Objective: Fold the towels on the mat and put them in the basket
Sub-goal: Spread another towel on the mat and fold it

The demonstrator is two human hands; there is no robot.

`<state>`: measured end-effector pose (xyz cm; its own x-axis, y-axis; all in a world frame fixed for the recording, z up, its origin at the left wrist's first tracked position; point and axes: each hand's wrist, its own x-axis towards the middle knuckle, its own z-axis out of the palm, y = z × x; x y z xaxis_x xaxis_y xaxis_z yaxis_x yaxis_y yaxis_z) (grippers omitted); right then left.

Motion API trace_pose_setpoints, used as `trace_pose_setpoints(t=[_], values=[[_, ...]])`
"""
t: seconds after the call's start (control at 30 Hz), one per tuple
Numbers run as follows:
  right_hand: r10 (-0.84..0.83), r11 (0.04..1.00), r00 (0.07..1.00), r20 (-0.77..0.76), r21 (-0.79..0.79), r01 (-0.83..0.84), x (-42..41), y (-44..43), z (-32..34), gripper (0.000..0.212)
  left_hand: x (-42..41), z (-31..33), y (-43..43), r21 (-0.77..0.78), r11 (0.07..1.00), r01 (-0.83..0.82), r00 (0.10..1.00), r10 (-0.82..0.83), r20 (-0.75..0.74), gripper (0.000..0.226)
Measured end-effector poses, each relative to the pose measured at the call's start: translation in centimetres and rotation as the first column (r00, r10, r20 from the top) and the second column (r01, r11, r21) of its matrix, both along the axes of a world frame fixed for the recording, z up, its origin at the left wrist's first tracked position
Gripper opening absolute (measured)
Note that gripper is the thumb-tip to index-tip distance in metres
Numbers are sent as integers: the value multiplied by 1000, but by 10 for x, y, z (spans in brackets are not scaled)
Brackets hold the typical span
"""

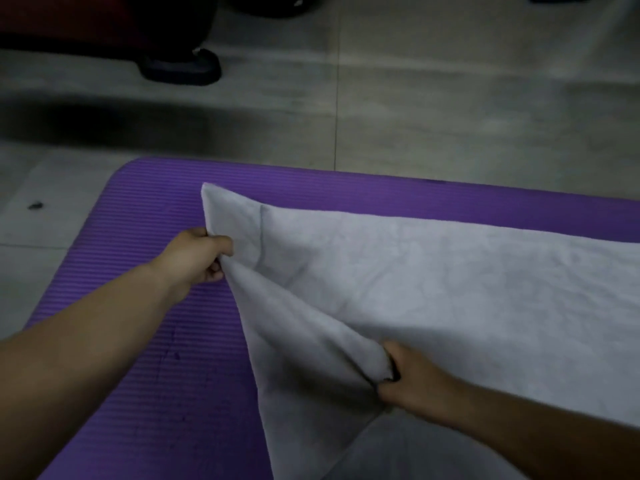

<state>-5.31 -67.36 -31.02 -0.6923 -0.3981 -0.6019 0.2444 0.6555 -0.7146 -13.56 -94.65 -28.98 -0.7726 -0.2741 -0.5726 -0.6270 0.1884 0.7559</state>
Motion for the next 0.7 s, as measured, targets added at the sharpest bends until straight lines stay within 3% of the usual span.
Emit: trace_pose_setpoints(t=[0.17,0.33,0.47,0.57,0.63,0.7], values=[[-234,972,971,60,-15,235,-4,98,28,21,-19,34,87,-102,975,198,979,-202,-33,10],[-599,788,799,51,-142,599,29,205,39,29,-53,49,234,-159,919,360,901,-387,-196,18],[-858,513,500,-117,-126,849,70,308,32,27,-56,59,385,-67,794,604,723,-581,-375,30],[-955,233,202,-218,-128,964,93,383,19,31,-26,38,448,-3,671,741,629,-696,-347,75],[-967,57,32,-252,-93,994,105,421,-1,32,10,5,457,-111,554,825,520,-822,-234,73],[-959,-58,-66,-275,-36,998,118,444,-26,32,57,-31,440,-387,352,852,320,-936,-146,62]])
